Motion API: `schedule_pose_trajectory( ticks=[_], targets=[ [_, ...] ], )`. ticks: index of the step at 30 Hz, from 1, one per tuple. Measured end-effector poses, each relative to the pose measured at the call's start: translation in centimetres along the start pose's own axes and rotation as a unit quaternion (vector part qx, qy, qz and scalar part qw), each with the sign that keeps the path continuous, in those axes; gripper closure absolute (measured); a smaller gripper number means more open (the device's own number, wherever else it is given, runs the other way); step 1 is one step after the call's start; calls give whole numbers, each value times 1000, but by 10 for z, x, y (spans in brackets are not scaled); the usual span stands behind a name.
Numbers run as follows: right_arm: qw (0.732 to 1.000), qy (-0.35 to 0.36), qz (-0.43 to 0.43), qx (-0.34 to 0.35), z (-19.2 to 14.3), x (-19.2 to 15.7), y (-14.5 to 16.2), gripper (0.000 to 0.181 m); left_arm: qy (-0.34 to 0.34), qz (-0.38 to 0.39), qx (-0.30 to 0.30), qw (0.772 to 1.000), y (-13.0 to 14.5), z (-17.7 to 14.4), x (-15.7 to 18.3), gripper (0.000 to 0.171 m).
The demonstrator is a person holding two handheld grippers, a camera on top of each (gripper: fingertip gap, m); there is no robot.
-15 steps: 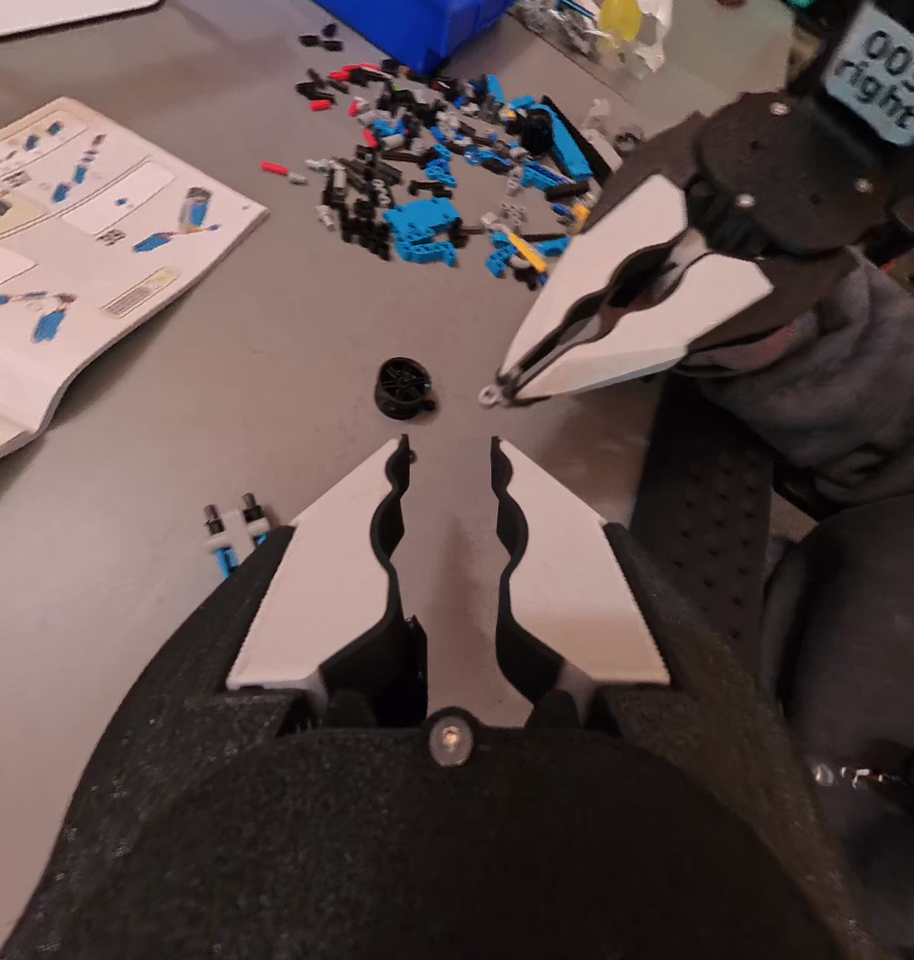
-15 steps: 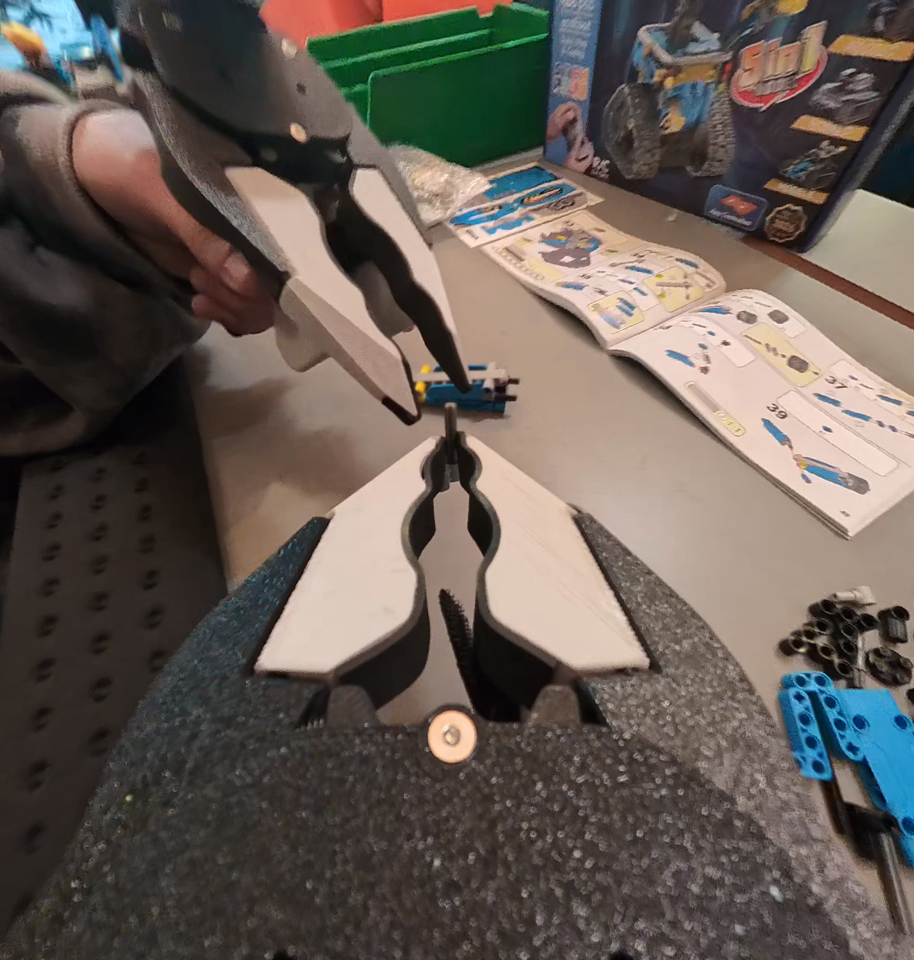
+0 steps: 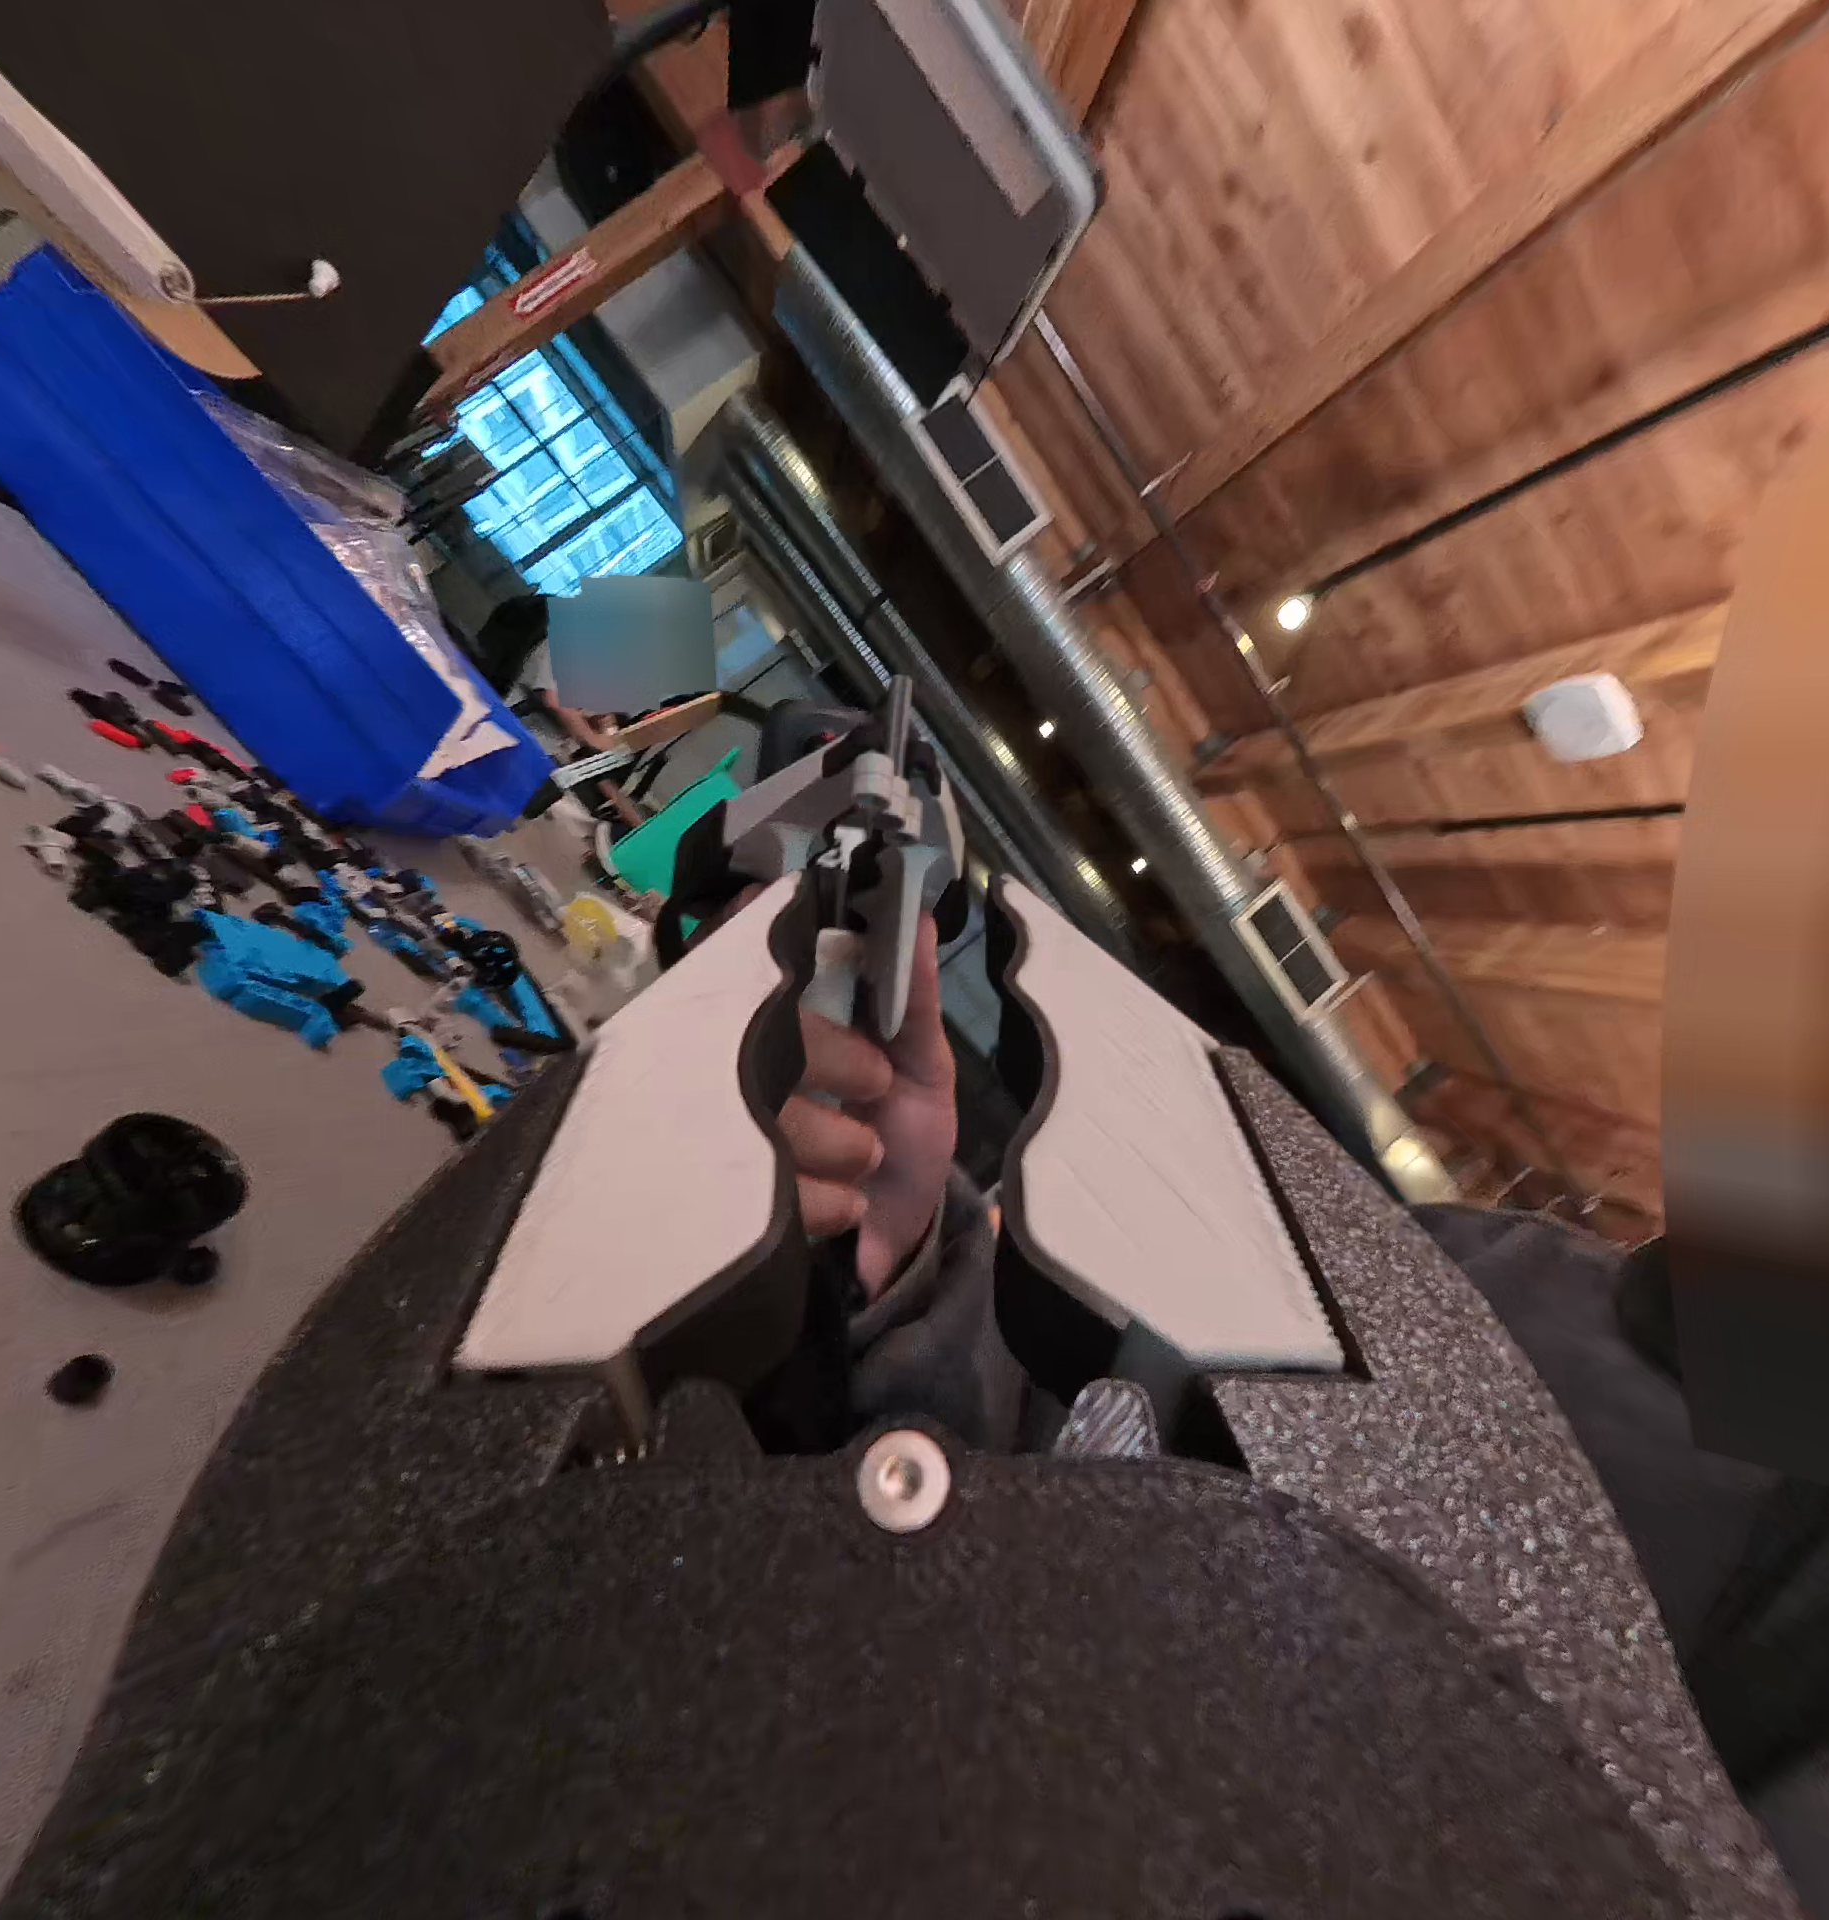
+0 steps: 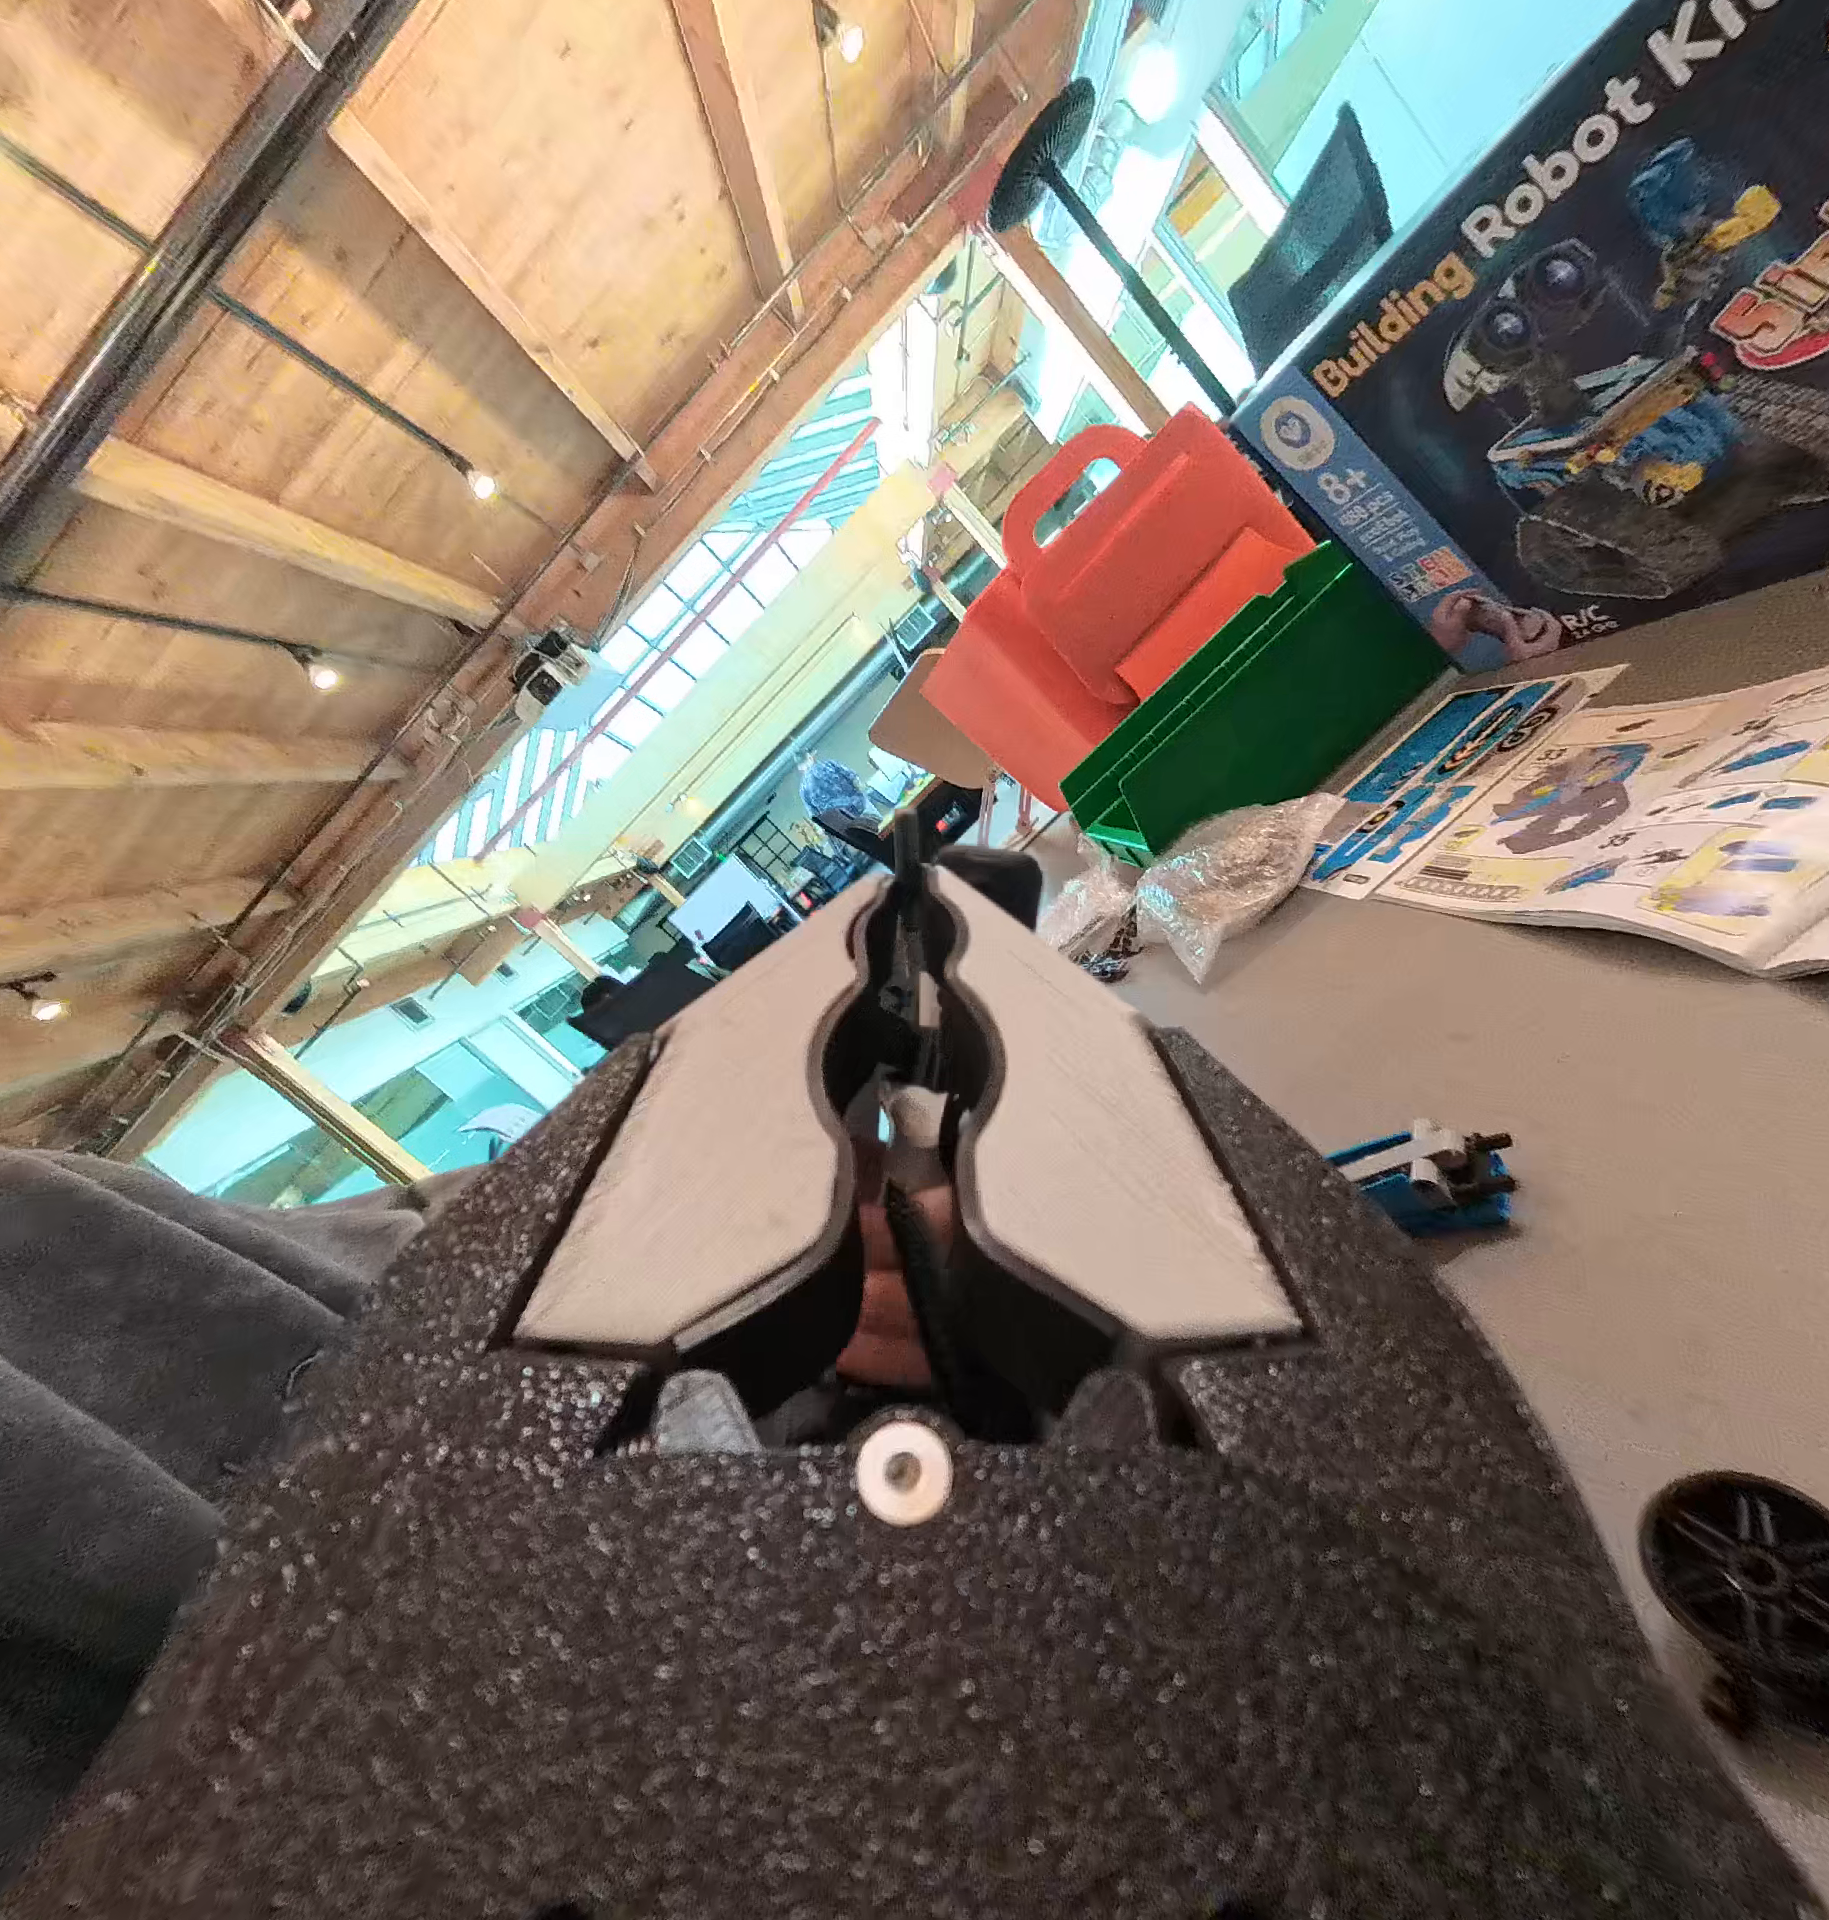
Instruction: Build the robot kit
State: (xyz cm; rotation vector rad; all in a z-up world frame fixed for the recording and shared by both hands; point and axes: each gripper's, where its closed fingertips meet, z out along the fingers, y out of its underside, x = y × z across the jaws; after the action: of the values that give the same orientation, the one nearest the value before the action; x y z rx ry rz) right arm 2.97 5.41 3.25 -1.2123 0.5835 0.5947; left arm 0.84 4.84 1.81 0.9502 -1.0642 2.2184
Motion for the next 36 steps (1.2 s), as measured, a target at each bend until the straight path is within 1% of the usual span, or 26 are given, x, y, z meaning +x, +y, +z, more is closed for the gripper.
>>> schedule_pose_trajectory(
  ticks=[3, 6, 9, 10, 11, 15, 18, 21, 25, 26, 27, 29, 30, 31, 32, 33, 34, 35, 36],
  targets=[
    [1000, 6, -4, 2, 7, 5, 10, 178, 25, -51, 28, 998, -4, 0, -5, 140],
    [1000, 18, -10, 4, 10, 11, 15, 178, 34, -71, 55, 995, -12, -3, -8, 141],
    [1000, 23, -11, 4, 12, 13, 18, 177, 40, -74, 61, 995, -12, -5, -8, 153],
    [1000, 23, -11, 1, 13, 14, 19, 177, 36, -72, 65, 995, -13, -6, -10, 159],
    [1000, 25, -9, 1, 13, 16, 20, 177, 30, -68, 69, 995, -14, -7, -12, 160],
    [1000, 21, 2, 1, 12, 18, 21, 176, 31, -75, 69, 994, -13, -9, -13, 164],
    [1000, 30, -7, -6, 9, 20, 22, 177, 28, -81, 71, 994, -12, -10, -16, 166],
    [1000, 27, 5, -3, 8, 22, 24, 177, 13, -68, 63, 996, -11, -11, -19, 167],
    [999, 21, 10, -22, 3, 24, 27, 177, -19, -40, 36, 998, -8, -16, -21, 167],
    [999, 26, -1, -29, -1, 26, 25, 175, -33, -30, 26, 999, -8, -20, -22, 167],
    [998, 45, -24, -47, -6, 32, 24, 166, -54, -13, 12, 998, -8, -24, -23, 167],
    [984, 104, -85, -113, -23, 52, 28, 164, -108, 36, -23, 993, -9, -38, -27, 166],
    [971, 145, -123, -148, -33, 66, 32, 161, -145, 66, -45, 986, -8, -46, -31, 166],
    [950, 184, -164, -192, -43, 81, 40, 158, -189, 100, -72, 974, -7, -55, -37, 166],
    [924, 215, -196, -247, -53, 95, 54, 156, -232, 134, -100, 958, -5, -65, -44, 165],
    [896, 233, -216, -312, -62, 107, 74, 152, -269, 167, -130, 940, -2, -75, -50, 165],
    [869, 246, -234, -360, -68, 116, 91, 151, -299, 196, -155, 921, 0, -83, -55, 165],
    [849, 250, -254, -390, -70, 120, 104, 151, -315, 216, -171, 908, 2, -89, -57, 165],
    [839, 248, -274, -400, -67, 121, 110, 158, -317, 223, -181, 904, 5, -93, -57, 165]
  ],
)
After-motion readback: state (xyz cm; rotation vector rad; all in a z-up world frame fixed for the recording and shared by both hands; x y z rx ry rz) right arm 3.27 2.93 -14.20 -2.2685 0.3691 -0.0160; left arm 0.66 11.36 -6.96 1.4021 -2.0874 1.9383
